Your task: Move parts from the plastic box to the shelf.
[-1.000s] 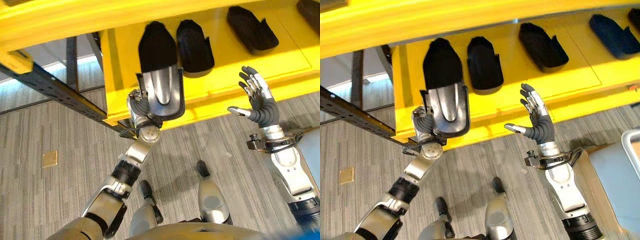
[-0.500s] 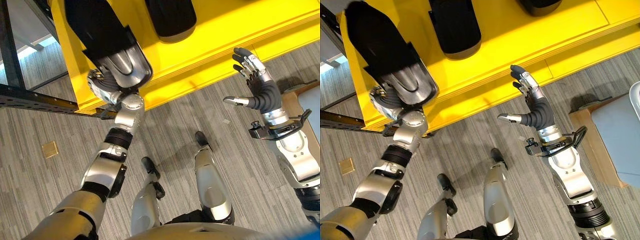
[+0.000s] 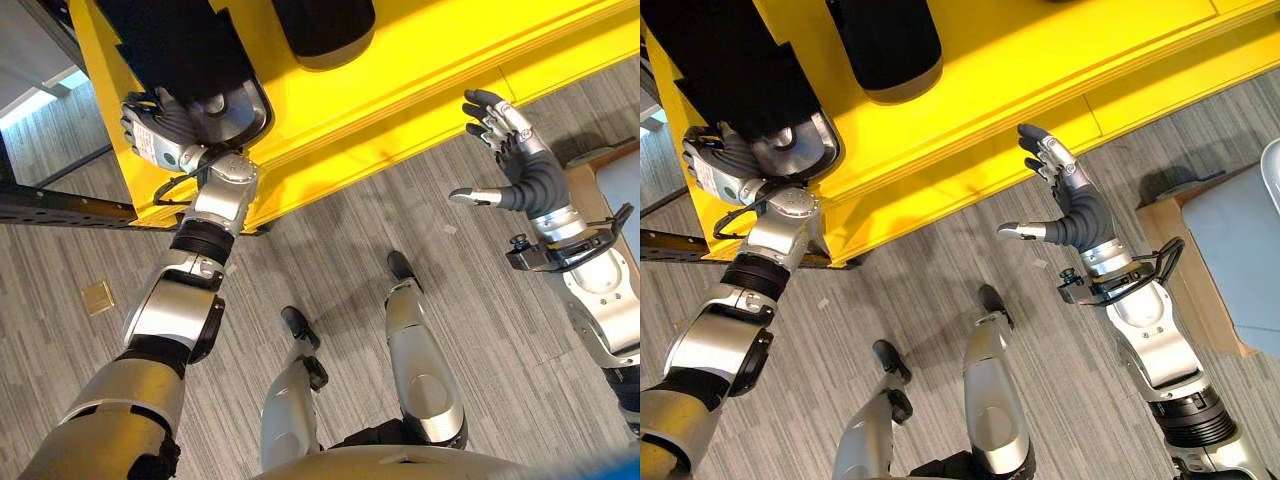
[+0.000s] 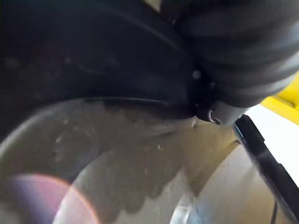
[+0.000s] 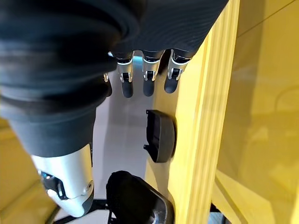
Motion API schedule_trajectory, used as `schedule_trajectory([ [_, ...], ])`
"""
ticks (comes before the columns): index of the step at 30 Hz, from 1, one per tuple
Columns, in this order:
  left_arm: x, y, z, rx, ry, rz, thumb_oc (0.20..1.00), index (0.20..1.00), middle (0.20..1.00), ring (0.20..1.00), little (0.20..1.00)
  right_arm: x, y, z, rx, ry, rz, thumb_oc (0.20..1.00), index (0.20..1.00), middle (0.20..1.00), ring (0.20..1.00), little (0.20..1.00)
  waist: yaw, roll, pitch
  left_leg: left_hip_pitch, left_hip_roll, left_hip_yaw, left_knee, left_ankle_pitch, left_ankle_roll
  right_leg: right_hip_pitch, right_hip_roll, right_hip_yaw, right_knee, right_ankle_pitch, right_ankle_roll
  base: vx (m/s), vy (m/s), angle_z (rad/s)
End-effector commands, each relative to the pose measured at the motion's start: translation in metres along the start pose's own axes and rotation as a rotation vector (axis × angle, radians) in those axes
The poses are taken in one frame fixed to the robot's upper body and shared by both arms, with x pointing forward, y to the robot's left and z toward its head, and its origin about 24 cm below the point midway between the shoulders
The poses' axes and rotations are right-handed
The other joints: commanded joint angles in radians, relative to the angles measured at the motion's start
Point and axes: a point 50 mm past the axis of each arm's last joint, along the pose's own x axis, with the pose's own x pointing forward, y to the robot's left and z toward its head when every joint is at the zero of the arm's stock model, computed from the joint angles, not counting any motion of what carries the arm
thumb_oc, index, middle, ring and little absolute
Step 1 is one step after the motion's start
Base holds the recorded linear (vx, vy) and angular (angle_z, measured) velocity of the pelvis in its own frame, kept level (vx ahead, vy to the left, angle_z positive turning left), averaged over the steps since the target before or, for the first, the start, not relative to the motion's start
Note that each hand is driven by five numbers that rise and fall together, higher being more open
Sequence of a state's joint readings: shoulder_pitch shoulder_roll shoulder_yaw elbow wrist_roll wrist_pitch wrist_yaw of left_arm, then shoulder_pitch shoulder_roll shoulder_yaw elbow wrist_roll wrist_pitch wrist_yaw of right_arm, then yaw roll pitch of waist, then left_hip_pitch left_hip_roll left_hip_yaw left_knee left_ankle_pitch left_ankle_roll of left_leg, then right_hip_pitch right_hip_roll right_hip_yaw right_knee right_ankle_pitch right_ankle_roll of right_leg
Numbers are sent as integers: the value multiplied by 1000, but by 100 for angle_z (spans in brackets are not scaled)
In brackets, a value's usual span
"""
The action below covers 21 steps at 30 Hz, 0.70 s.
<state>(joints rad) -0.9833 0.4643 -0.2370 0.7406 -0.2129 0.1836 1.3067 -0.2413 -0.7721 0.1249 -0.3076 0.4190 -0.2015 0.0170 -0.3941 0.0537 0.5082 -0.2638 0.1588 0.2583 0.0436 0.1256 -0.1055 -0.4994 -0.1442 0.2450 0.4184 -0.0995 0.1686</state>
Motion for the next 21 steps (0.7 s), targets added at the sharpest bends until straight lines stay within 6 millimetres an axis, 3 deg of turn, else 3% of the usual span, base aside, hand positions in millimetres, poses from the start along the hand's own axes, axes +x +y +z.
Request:
schedule_trajectory([
  [1, 51, 29, 14, 73, -165, 156, 200, 200, 200, 200, 200, 4, -11, 15, 32, -109, -61, 1000, 1000, 1000, 1000, 1000, -33, -75, -49, -16, 5, 11, 187, -204, 0, 34, 64, -67, -103, 15, -93, 159, 194, -2],
  [12, 84, 47, 10, 239, -153, 205, 200, 200, 200, 200, 200, 0, -17, 10, 8, -84, -43, 1000, 1000, 1000, 1000, 1000, -41, -92, -39, -58, -1, 24, 315, -276, 16, 46, 47, -34, -129, 41, -74, 40, 68, 1],
  [16, 96, 56, 17, 361, -210, 236, 200, 200, 200, 200, 200, -1, -23, 10, 3, -80, -55, 1000, 1000, 1000, 1000, 1000, -43, -100, -37, -76, 1, 27, 355, -291, 21, 44, 48, -23, -132, 51, -69, 37, 42, -1],
  [21, 103, 56, 27, 354, -202, 210, 200, 200, 200, 200, 200, -1, -26, 8, 13, -75, -64, 1000, 1000, 1000, 1000, 1000, -45, -112, -26, -109, 1, 26, 418, -325, 36, 39, 49, -10, -118, 52, -62, 36, 25, -3],
])
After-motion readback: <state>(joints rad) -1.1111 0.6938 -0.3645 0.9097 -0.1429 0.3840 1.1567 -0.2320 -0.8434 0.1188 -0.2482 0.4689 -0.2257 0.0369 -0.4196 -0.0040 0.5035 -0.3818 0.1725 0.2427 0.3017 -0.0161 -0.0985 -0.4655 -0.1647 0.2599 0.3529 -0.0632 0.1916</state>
